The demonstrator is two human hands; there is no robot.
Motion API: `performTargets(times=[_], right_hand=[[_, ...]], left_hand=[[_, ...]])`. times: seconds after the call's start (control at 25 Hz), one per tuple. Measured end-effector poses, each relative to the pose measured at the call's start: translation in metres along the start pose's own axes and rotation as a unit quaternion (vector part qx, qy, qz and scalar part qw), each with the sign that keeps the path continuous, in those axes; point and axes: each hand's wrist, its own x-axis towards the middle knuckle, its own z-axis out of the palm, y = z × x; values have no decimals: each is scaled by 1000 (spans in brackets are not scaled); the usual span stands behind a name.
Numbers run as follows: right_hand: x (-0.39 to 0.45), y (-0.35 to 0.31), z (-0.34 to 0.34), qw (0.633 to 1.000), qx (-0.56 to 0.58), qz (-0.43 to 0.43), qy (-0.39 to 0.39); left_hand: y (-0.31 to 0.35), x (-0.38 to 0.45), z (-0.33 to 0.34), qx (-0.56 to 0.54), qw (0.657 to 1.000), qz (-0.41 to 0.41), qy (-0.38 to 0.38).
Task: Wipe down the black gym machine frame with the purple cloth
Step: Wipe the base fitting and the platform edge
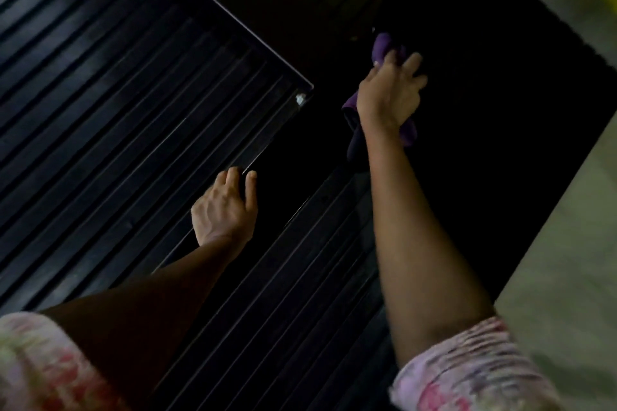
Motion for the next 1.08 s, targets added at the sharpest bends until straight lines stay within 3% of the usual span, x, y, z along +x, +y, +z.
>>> performTargets(times=[0.12, 0.32, 0.4, 0.48, 0.64, 0.96, 1.08], right_hand=[[-3, -3, -7, 994, 55, 91, -21], [19, -17, -52, 996, 62, -66, -6], [16, -30, -51, 983, 87, -151, -60], [-10, -35, -24, 967, 16, -212, -142], [-59, -27, 8, 967, -33, -220, -121], [14, -88, 13, 974, -24, -210, -85], [-12, -68, 11, 947, -39, -306, -92]], left_hand=[[0, 1, 0, 5, 1000, 1, -1], [-2, 2, 0, 9, 1000, 3, -17], [-3, 2, 1, 5, 1000, 2, -18], [-3, 2, 0, 3, 1000, -1, -17], [-2, 0, -1, 2, 1000, 4, -7], [0, 1, 1, -4, 1000, 5, 2], [-1, 2, 2, -6, 1000, 0, -4]])
